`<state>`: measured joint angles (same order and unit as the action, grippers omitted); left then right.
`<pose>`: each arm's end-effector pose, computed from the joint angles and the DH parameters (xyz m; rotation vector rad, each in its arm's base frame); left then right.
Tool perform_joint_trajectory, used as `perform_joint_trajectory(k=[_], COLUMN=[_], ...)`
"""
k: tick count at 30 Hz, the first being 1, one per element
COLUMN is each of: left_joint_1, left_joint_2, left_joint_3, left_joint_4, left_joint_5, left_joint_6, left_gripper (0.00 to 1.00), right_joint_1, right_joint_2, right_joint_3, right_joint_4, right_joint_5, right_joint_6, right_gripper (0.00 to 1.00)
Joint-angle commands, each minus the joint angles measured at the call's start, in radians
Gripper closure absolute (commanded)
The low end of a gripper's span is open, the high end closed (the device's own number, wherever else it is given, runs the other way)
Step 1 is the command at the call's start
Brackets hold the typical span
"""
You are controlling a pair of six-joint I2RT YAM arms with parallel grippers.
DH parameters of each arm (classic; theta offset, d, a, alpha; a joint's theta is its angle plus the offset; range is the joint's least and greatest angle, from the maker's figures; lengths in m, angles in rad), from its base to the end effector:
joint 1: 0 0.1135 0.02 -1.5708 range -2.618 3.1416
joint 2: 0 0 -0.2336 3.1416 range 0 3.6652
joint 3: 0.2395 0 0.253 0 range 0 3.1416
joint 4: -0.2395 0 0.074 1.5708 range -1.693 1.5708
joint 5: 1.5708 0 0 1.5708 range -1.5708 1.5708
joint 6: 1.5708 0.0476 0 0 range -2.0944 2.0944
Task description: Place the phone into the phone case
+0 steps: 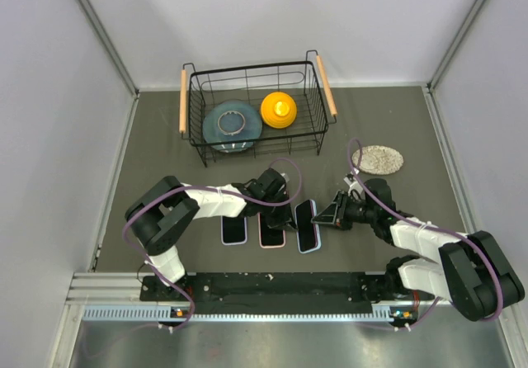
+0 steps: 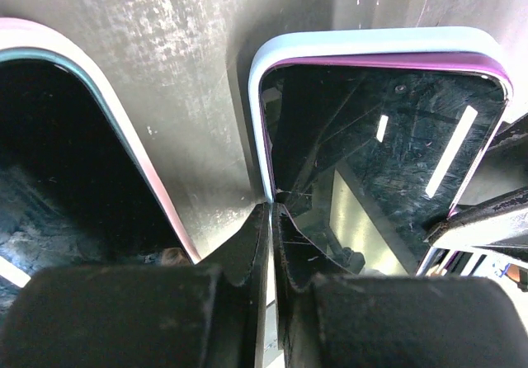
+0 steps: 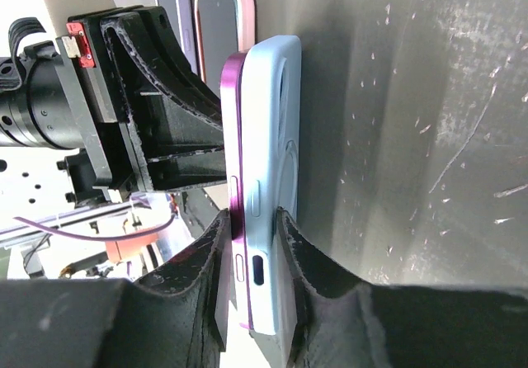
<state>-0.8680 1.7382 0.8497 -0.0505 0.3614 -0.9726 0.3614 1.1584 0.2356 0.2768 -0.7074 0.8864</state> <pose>0.2008 -0.2631 0.0953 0.0210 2.8540 -1.0562 0.1860 0.1034 0.1015 0.1963 2.4331 1.4184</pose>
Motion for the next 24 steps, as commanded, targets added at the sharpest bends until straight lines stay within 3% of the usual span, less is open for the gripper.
perform_joint_trajectory(k=[1, 5, 10, 14, 20, 24], left_joint_1=[-0.026, -0.026, -0.026, -0.026, -0.026, -0.028], left_joint_2=[0.012, 0.012, 0.015, 0.02, 0.024, 0.024], left_joint_3=[-0.009, -0.011, -0.008, -0.008, -0.003, 0.0], left_joint_4=[0.101, 0.106, 0.11, 0.11, 0.115, 0.117], left_joint_5=[0.019, 0.022, 0.021, 0.022, 0.027, 0.03], left_joint_6=[-0.009, -0.009, -0.011, -0.011, -0.012, -0.011], left_gripper=[0.92, 0.9, 0.89, 0.89, 0.87, 0.81], right_joint_1=[0.002, 0.002, 0.002, 0.002, 0.001, 0.001], right_joint_2=[-0.016, -0.009, -0.008, -0.011, -0.016, -0.011], right_joint_3=[0.034, 0.033, 0.033, 0.05, 0.062, 0.067], right_joint_4=[0.044, 0.03, 0.025, -0.008, -0.059, -0.076], right_joint_5=[-0.03, -0.026, -0.033, -0.047, -0.044, -0.05], right_joint_6=[-0.024, -0.038, -0.037, -0.052, -0.081, -0.089], right_gripper=[0.83, 1.0, 1.0, 0.74, 0.59, 0.57])
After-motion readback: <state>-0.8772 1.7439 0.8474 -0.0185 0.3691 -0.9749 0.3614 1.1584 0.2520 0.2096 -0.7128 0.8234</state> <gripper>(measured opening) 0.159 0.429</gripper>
